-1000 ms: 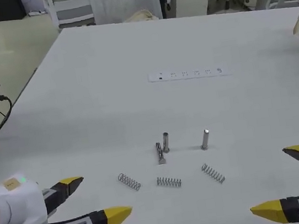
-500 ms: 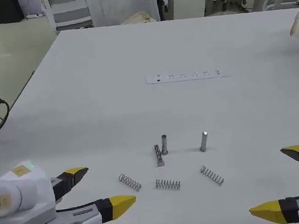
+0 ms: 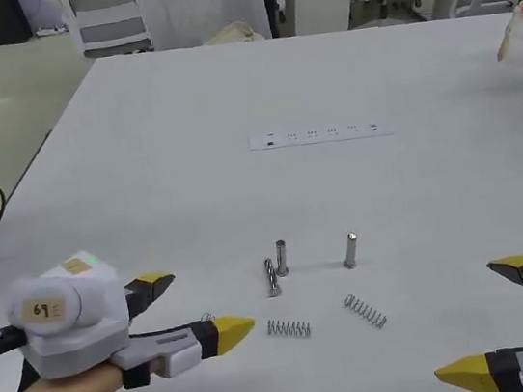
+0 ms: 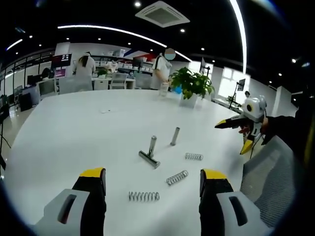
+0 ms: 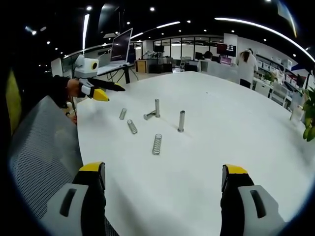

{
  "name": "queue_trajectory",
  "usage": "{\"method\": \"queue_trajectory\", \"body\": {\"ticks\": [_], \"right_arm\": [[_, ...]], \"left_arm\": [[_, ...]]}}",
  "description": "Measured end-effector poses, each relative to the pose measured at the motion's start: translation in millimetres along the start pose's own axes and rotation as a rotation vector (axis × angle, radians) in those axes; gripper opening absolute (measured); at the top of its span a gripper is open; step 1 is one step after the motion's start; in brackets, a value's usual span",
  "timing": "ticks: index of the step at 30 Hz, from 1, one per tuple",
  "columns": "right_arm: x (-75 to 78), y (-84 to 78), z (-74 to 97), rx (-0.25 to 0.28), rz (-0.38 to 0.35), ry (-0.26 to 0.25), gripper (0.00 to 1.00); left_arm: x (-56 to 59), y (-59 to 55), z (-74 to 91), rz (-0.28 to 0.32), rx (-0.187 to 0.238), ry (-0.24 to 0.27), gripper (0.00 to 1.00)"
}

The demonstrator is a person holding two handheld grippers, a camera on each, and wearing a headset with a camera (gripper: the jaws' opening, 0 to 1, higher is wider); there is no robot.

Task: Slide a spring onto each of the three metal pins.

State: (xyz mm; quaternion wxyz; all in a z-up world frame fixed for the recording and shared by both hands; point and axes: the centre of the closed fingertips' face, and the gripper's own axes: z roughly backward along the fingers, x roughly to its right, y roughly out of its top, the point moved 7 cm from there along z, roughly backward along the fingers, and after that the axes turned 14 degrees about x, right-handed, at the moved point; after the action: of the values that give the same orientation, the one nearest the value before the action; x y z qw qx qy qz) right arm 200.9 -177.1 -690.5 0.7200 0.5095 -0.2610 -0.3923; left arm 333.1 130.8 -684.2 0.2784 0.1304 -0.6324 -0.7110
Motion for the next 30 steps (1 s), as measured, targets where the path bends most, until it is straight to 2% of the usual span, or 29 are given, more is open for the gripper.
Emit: {"method": "queue_trajectory", "body": {"ticks": [6, 10, 16, 22, 25, 30], "right_arm": [[1.9, -0.4, -1.5, 0.002, -0.002, 0.001, 0.98], [2.5, -2.1, -2.2, 0.001, -0.005, 0.002, 0.98], [4.6, -4.4, -0.4, -0.001, -0.012, -0.005, 0.98], [6.5, -5.6, 0.5, -0.004, -0.018, -0.012, 0.97], [7.4, -6.1, 0.8, -0.007, -0.02, -0.014, 0.97], [8.2, -6.9, 0.2, -0.009, -0.022, -0.012, 0.97]], "left_arm": [[-1.0, -0.9, -18.9, -0.019, -0.044, -0.019, 0.75], [-0.9, -1.4, -31.2, -0.017, -0.055, -0.025, 0.75], [-3.7, -6.7, -52.7, -0.013, -0.08, -0.001, 0.75], [0.8, -13.7, -70.0, -0.01, -0.099, 0.003, 0.75], [3.2, -15.2, -74.5, -0.014, -0.103, 0.001, 0.75], [-0.6, -19.4, -83.7, -0.028, -0.119, 0.022, 0.74]]}}
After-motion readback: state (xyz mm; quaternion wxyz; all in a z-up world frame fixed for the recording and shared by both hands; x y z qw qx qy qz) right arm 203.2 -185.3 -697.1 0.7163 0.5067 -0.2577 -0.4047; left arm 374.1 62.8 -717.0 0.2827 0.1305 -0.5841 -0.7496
